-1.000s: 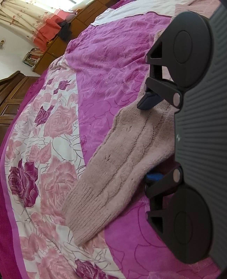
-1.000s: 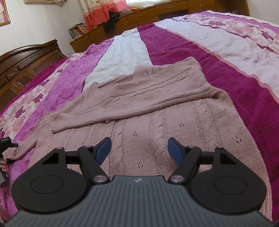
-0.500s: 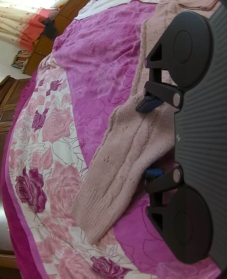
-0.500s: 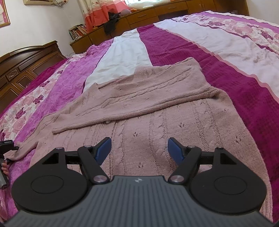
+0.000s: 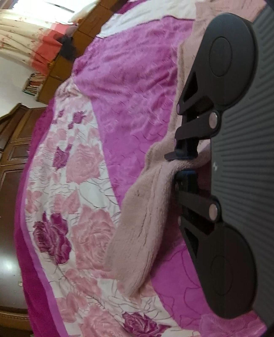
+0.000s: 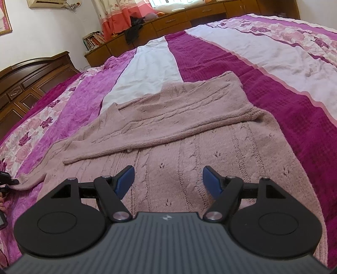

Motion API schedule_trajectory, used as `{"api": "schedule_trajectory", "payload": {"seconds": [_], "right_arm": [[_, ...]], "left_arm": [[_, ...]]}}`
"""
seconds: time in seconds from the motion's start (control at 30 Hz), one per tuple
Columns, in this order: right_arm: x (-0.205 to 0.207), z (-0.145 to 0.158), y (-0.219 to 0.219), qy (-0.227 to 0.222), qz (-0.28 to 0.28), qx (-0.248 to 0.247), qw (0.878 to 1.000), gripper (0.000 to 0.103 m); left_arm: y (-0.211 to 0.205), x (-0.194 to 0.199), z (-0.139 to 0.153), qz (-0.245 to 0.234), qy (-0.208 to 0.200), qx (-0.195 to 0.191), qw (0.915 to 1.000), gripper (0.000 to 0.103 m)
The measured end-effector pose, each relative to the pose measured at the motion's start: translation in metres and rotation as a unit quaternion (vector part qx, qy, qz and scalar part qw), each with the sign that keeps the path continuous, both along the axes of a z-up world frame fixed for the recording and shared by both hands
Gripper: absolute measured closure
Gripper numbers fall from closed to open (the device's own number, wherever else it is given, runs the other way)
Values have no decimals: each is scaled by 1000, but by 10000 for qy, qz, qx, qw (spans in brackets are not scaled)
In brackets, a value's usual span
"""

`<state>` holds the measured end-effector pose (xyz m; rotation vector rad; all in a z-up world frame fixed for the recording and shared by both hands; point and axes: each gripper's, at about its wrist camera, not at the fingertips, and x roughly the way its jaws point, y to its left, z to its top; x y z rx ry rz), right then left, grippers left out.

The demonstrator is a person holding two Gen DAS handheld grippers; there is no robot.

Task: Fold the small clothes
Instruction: 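Close the left tool on the cardigan side edge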

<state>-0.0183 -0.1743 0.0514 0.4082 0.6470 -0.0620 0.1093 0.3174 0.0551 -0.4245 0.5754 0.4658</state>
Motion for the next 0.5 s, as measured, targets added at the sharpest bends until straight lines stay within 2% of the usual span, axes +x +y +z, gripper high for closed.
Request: {"api": "schedule_trajectory", "payload": {"seconds": [0.23, 0.5], "right_arm": [[-2, 2, -7, -58, -63, 46, 10000, 25], [-4, 0, -7, -99, 1, 160, 9998, 25]], "left_arm": [[-4, -27, 39, -135, -736, -89, 9972, 93], [-39, -33, 77, -682, -1102, 123, 9915, 93]]}}
